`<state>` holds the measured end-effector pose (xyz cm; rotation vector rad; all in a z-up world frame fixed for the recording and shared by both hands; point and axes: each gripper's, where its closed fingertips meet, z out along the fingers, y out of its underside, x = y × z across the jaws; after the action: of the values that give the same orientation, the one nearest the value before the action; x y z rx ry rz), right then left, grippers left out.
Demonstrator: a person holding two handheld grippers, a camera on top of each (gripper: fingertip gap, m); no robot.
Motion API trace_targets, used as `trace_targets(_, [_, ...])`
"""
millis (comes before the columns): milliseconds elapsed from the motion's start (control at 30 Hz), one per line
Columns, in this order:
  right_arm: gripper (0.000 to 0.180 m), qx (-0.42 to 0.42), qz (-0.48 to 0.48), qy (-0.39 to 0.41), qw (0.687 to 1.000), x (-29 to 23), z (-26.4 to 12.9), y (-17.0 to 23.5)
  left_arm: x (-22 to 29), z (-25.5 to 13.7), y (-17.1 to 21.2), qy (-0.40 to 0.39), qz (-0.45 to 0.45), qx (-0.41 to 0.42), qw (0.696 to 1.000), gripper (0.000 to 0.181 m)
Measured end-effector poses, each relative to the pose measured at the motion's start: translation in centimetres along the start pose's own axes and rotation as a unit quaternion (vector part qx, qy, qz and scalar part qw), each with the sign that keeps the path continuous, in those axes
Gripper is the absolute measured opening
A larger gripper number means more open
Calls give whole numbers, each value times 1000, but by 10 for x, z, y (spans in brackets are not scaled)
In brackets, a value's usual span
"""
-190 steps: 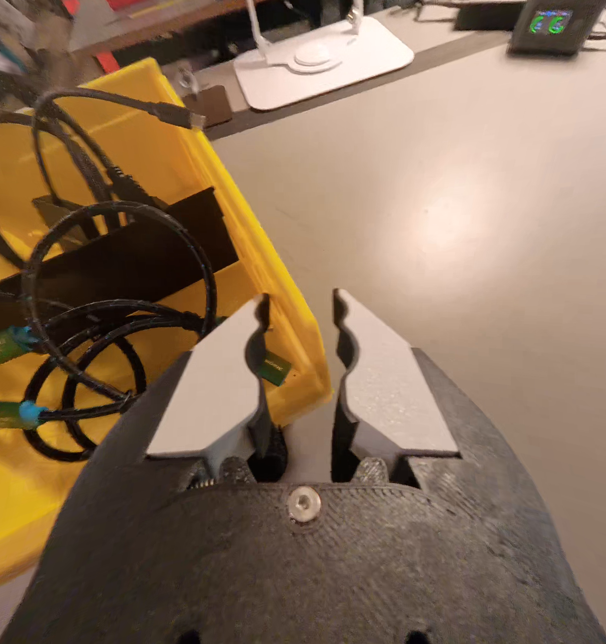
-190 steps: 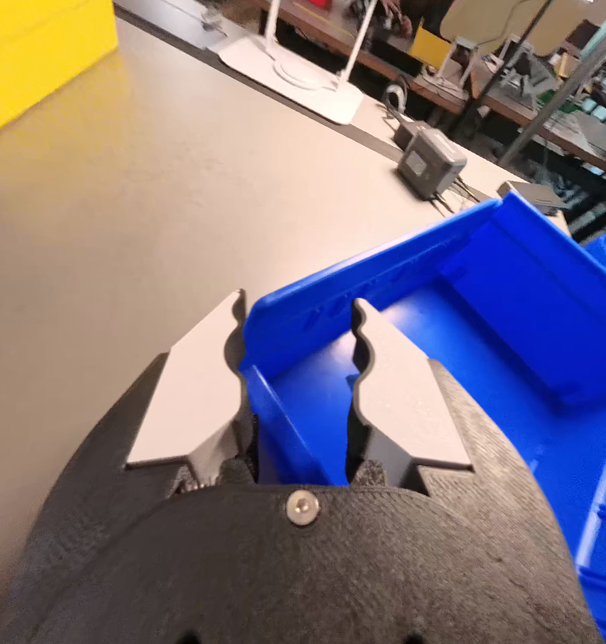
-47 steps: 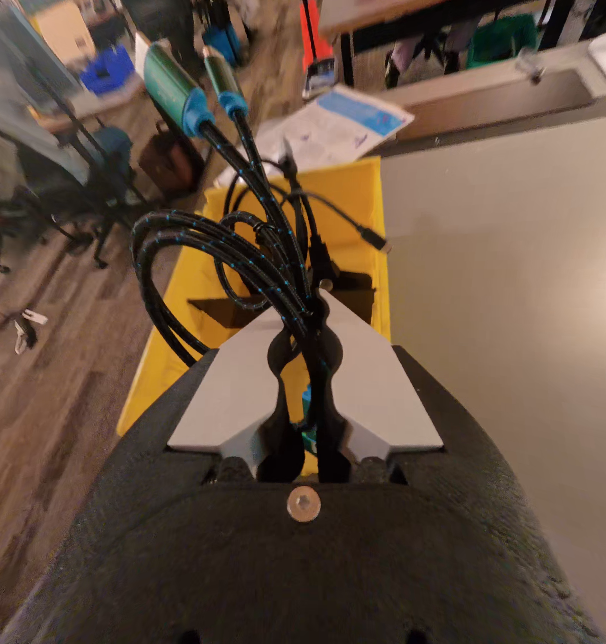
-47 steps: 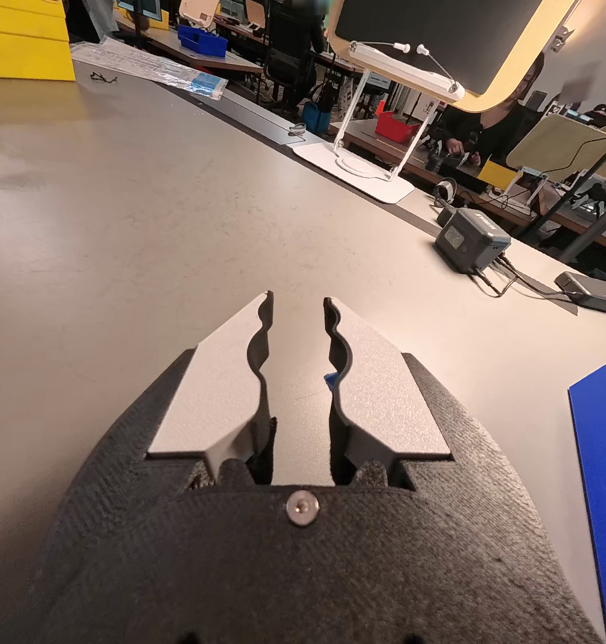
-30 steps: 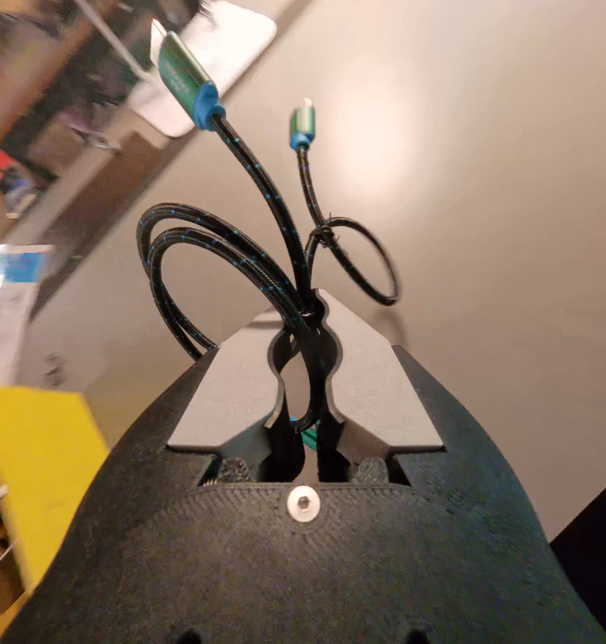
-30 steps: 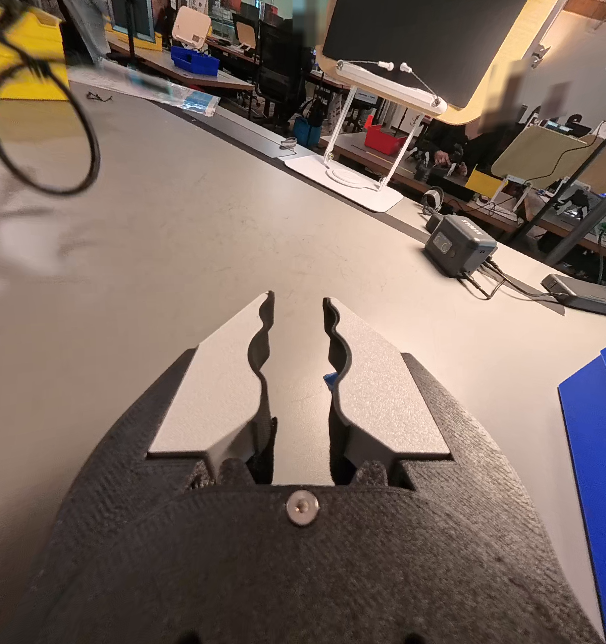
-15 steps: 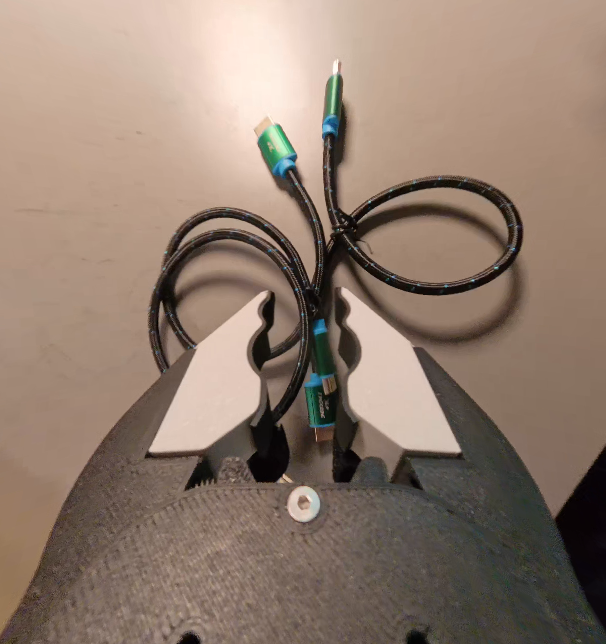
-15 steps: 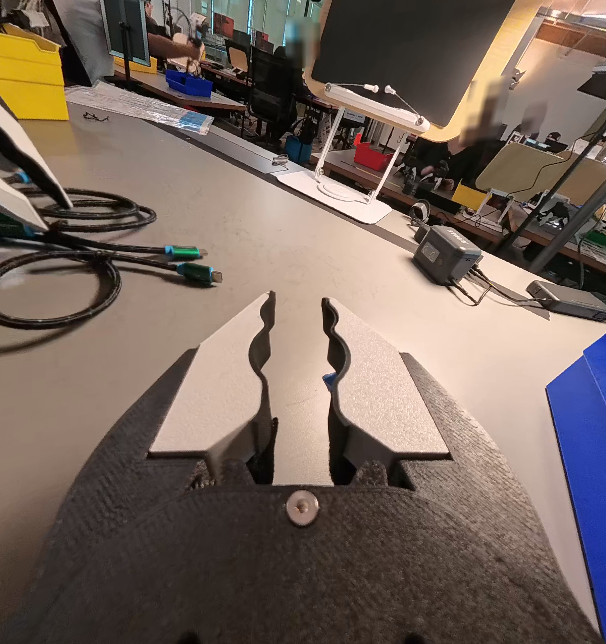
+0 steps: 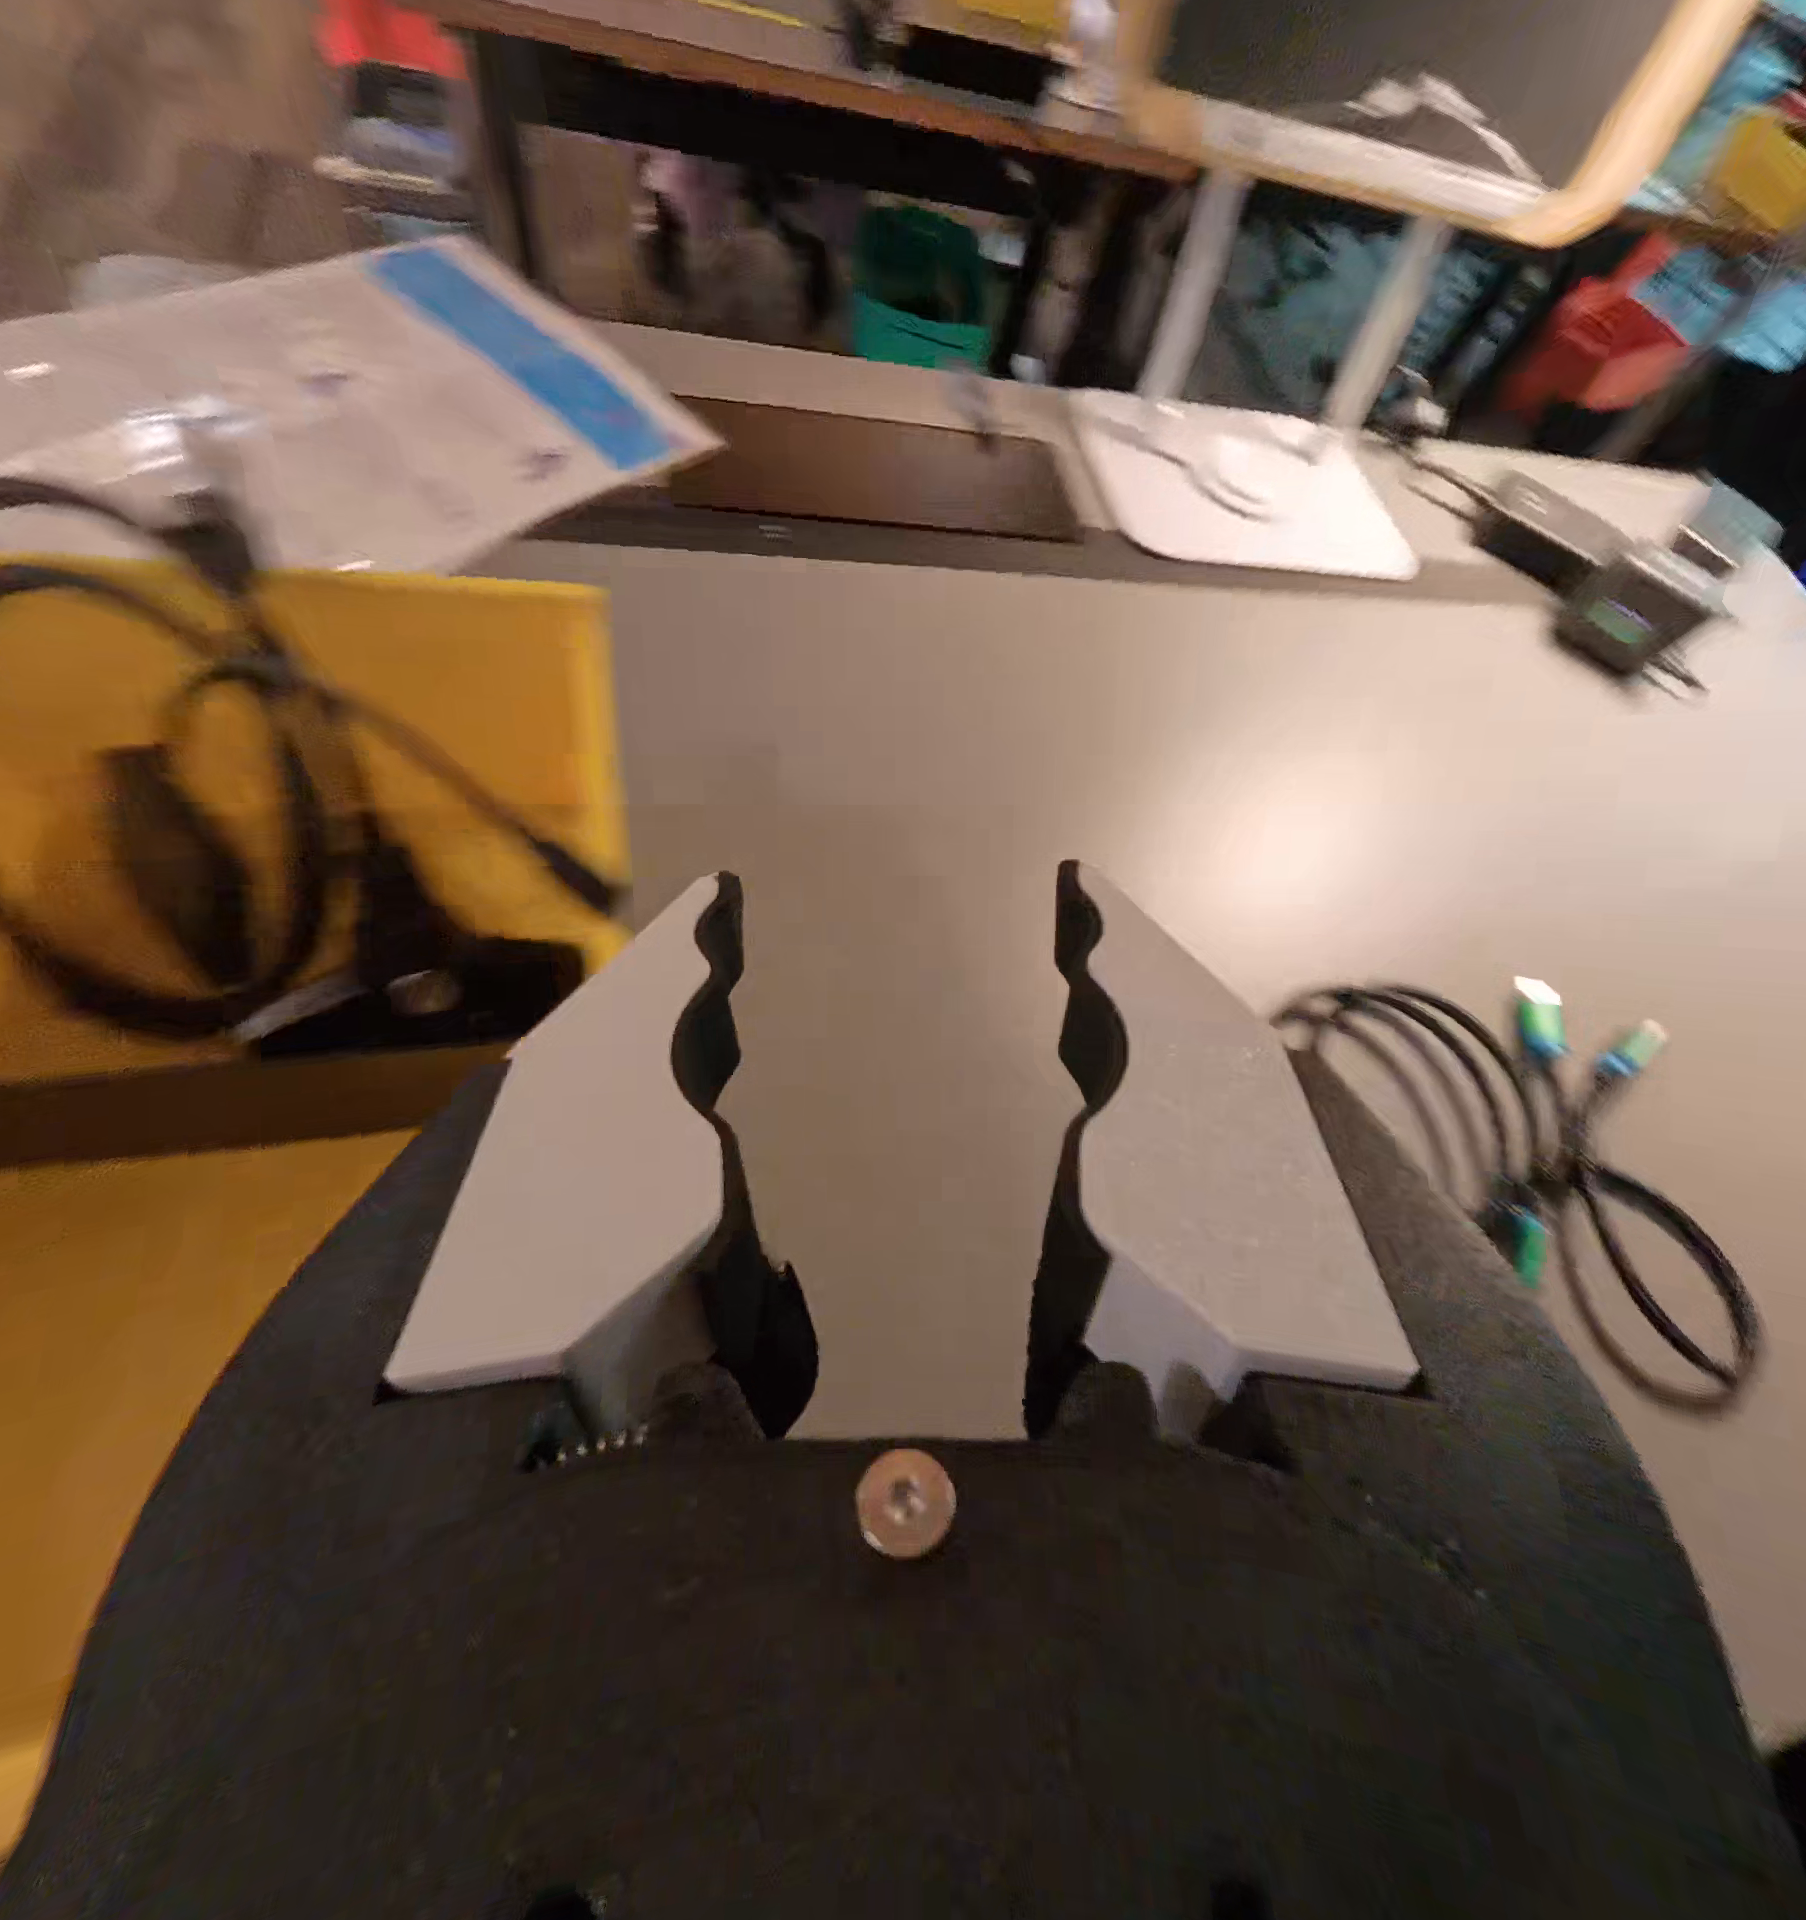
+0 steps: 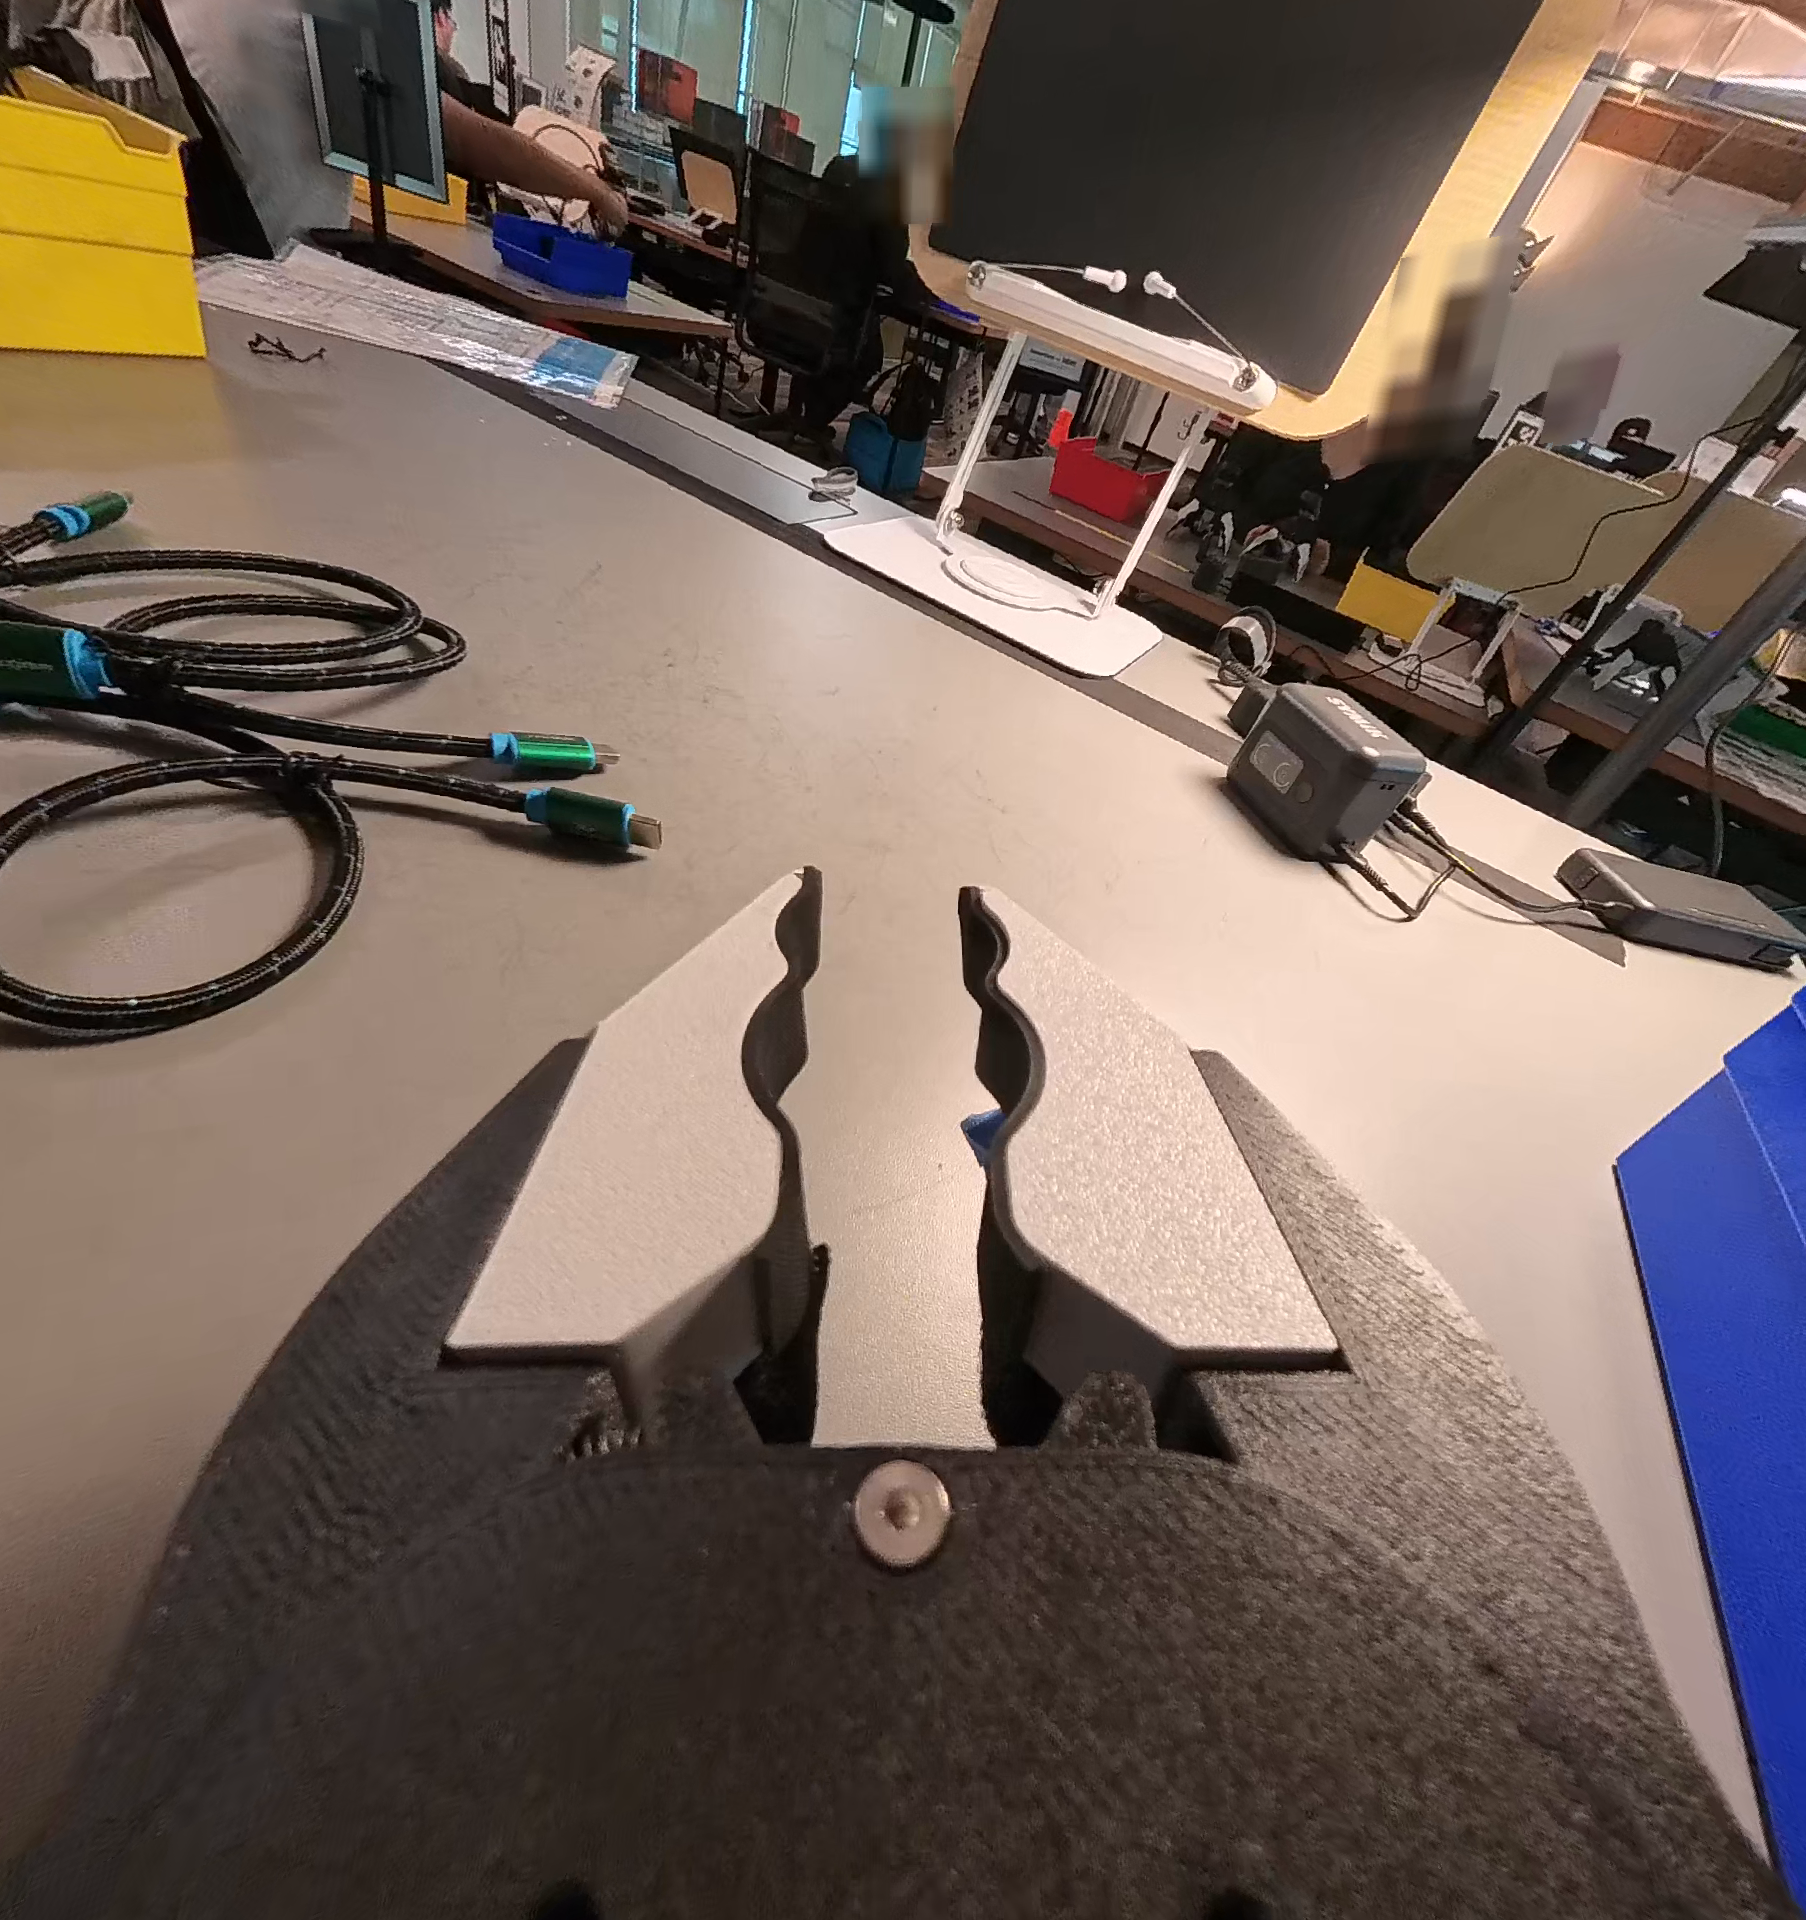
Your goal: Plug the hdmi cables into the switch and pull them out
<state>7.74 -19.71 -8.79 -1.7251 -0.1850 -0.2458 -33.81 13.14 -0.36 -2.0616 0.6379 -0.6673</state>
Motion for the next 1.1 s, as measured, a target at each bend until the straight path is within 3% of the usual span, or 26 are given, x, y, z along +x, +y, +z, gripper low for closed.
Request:
trace_targets(167, [28,-13,-15,0,1000,-3,3,3,-105,6,1,-82,-88,-22,993,69])
trace_targets(367, [28,-38,-41,7,998,-7,8,10,-153,45,19,-108,-117,-87,983,70])
trace_targets(600, [28,-69,-68,17,995,-9,14,19,-168,89,27,-148,-31,-156,976,67])
trace_targets(667, [28,-79,-78,19,994,-11,16,22,-172,96,29,-168,-1,-176,970,53])
trace_targets(733, [28,-85,-86,20,992,-12,17,24,-172,102,28,-168,27,-173,970,19])
trace_targets(767, [28,-86,-88,21,992,-12,17,24,-172,102,27,-170,31,-169,970,18])
trace_targets(900, [28,-78,-88,22,993,-12,16,22,-171,90,10,-173,45,-120,977,13])
trace_targets(1100, [28,-69,-91,19,993,-13,14,20,-142,40,-55,-166,73,-16,983,12])
